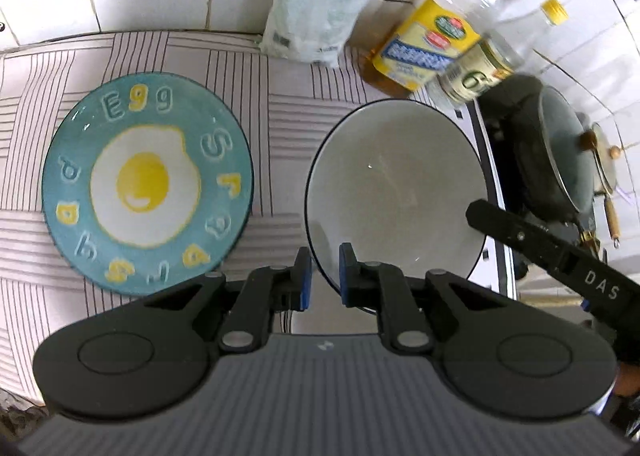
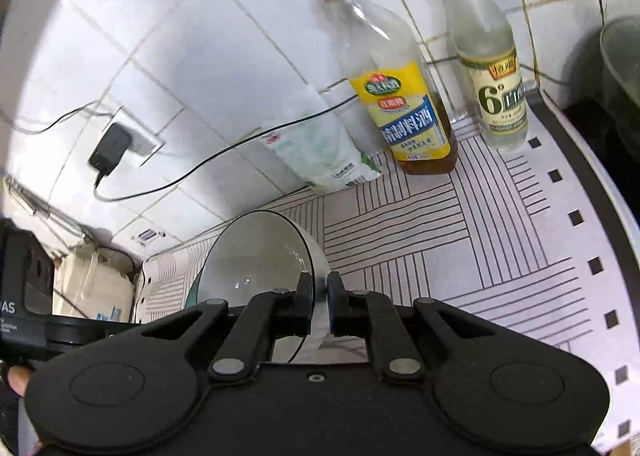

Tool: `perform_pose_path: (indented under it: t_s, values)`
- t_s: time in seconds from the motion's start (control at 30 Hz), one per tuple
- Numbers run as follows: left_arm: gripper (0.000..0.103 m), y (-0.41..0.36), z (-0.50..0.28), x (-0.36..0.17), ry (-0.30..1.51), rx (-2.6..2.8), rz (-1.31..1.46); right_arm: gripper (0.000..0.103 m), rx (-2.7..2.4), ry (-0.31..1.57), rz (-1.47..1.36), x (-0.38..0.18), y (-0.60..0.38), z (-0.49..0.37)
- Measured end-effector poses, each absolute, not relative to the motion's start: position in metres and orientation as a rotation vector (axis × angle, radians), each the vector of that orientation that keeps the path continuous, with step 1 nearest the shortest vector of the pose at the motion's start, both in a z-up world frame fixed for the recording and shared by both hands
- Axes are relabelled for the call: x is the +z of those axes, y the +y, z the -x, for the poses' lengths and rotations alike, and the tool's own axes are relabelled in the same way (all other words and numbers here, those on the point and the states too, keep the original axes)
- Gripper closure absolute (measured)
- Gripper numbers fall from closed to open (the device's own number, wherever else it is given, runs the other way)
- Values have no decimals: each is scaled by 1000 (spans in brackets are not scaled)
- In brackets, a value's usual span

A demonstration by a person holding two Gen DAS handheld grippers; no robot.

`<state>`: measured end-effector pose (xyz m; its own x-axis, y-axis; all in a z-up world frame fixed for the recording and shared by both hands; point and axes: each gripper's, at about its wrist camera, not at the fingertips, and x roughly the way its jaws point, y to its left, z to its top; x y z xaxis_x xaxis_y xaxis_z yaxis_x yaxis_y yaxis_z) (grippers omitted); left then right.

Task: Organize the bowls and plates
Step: 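Lift the white bowl with both grippers and lower it into the nested bowls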

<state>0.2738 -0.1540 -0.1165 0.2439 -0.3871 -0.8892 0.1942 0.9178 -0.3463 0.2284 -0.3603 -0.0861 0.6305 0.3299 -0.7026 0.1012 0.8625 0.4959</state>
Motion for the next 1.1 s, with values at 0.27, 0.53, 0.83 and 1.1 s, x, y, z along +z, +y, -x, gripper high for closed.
perform_pose_path:
  t_s: [0.27,0.53,0.83,1.1]
  values:
    - [91,-151,-241,-101,1264,-427,142,91,124,876,-487,-73,-347,-192]
    - [90,-155,-223,-110,1306,-423,84,91,114,911,-500,-83,-344,-173]
    - [90,-163,-217,-127,1360,-400,48,91,104,954,-416,-97,-336,-164]
    - [85,-175,-215,-146,1418,-375,-6,92,97,983,-340,-113,-331,-171]
